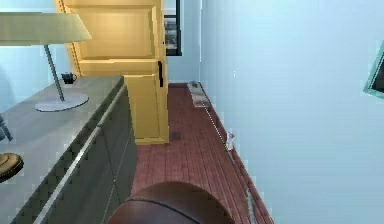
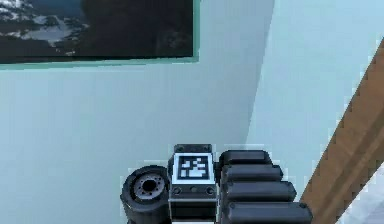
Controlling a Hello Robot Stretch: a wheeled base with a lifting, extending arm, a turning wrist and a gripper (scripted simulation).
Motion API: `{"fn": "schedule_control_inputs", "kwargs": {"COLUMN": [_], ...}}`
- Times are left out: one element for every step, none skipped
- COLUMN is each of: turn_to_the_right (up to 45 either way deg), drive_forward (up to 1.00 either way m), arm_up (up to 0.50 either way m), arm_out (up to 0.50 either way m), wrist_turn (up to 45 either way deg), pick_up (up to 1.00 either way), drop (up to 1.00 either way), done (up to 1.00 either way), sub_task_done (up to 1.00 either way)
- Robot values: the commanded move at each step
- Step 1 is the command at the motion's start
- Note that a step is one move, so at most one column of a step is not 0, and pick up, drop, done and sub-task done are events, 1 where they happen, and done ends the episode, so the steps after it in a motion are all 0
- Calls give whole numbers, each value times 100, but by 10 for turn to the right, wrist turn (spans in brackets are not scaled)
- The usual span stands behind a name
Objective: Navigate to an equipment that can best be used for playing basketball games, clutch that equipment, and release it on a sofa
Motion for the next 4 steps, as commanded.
{"fn": "schedule_control_inputs", "kwargs": {"turn_to_the_right": [0, 0, 30, 0], "drive_forward": [15, 100, 0, 85], "arm_up": [0, 0, 0, 0], "arm_out": [0, 0, 0, 0], "wrist_turn": [0, 0, 0, 0], "pick_up": [0, 0, 0, 0], "drop": [0, 0, 0, 0], "done": [0, 0, 0, 0], "sub_task_done": [0, 0, 0, 0]}}
